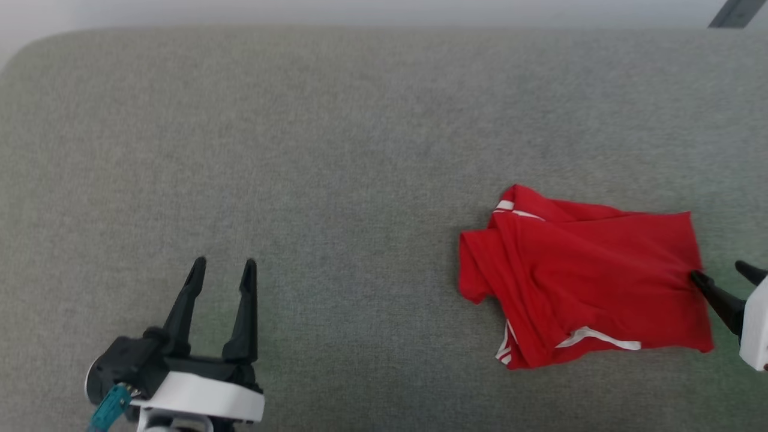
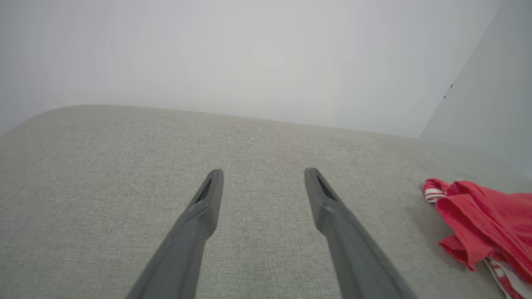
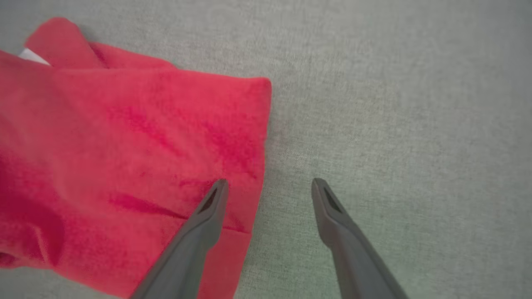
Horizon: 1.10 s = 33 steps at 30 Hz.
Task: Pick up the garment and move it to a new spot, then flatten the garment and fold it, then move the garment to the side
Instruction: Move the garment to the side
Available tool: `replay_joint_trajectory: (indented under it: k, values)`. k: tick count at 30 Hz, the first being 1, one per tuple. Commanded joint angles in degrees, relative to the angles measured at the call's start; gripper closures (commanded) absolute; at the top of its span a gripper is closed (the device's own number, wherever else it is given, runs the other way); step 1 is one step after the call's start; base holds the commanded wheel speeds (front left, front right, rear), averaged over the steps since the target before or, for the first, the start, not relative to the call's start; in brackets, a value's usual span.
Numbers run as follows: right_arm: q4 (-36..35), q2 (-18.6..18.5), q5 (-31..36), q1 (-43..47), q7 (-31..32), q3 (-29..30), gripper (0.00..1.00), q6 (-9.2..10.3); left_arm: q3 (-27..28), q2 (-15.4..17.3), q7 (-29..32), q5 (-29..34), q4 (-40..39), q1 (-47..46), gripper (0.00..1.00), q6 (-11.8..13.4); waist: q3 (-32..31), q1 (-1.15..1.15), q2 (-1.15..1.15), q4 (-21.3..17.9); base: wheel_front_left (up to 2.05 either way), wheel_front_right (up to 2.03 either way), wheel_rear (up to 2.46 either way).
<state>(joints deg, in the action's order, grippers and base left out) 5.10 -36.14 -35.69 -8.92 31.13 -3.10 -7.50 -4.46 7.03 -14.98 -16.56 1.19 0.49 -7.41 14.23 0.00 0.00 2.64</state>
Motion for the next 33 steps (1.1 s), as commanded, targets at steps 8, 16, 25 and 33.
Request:
replay_joint_trajectory:
  k: [8,16,25,33]
  values:
    - [0.73,0.76,-3.23,-2.97,12.37,-1.68,0.0,0.04,-2.43,-0.33,-0.27,0.12,0.94,-5.24,0.0,-0.12,6.11,0.0,0.0,2.11,0.0,0.0,0.0]
    - [2.13,3.0,-3.5,-2.76,13.17,-3.32,1.0,0.04,-3.01,1.58,-0.27,0.67,1.2,-7.45,0.0,-0.12,7.85,0.0,0.0,0.09,0.0,0.0,0.0]
    - [3.32,4.12,-4.13,-5.09,7.08,-0.59,1.0,0.25,-4.41,4.09,-0.27,1.15,0.84,-9.4,0.0,-0.12,8.84,0.0,0.0,-5.11,0.0,0.0,0.0]
    - [6.51,3.95,-4.9,-6.18,-2.58,8.96,1.0,0.16,-9.26,7.59,-0.26,1.72,0.94,-16.48,0.0,-0.12,11.99,0.0,0.0,-11.41,0.0,0.0,0.0]
